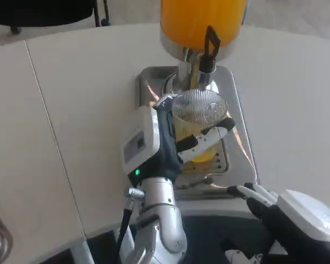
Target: Grasp the cup under the faucet to collect the drink, then remove the cup.
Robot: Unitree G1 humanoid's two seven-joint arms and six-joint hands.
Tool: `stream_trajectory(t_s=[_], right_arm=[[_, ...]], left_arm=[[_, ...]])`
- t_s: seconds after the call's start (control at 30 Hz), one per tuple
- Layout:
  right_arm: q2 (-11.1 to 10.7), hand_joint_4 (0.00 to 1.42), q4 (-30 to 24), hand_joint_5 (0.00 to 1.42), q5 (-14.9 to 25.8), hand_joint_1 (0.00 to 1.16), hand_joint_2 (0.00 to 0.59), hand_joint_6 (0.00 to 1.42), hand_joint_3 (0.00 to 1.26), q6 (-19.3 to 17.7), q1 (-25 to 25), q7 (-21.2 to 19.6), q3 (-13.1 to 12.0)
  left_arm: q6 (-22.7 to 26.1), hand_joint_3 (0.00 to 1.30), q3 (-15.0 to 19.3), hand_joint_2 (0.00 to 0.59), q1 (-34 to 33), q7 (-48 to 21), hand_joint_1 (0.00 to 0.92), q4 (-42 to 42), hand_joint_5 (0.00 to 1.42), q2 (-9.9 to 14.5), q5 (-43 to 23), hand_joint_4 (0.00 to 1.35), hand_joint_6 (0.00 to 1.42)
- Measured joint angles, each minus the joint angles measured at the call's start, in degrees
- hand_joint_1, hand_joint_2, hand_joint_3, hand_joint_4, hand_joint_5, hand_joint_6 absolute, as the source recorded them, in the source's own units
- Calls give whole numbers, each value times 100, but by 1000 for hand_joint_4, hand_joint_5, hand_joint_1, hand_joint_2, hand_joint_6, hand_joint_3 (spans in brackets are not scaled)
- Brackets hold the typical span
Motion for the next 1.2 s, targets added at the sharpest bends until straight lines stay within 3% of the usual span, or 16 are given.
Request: stream_trajectory(t_s=[0.1, 0.23, 0.47, 0.93, 1.2], right_arm=[[0, 0, 1, 0, -1, 623, 474, 0, 87, 29, -33, 2, 0], [1, 0, 17, 0, -17, 629, 477, 0, 85, 46, -80, 3, 8], [1, 0, 67, 0, -29, 634, 478, 0, 84, 65, -159, 3, 79], [-17, 0, 146, 0, -87, 618, 457, 0, 71, -45, -385, -29, 104], [-7, 0, 144, 0, -121, 610, 455, 0, 65, -188, -416, -55, 100]], left_arm=[[-89, 751, 18, 89, 0, 51, 469, 33, 1125, 0, -49, 831, 1424], [-216, 921, 55, 102, 5, 67, 508, 81, 1261, 3, -75, 1030, 1424], [-493, 986, 226, 84, 105, 127, 531, 84, 1357, 115, -111, 1145, 1424], [-997, 996, 280, 76, 770, -300, 530, -712, 1364, 854, -165, 1169, 1424], [-1076, 996, 463, 75, 1132, -573, 532, -1326, 1364, 1138, -277, 1169, 1424]])
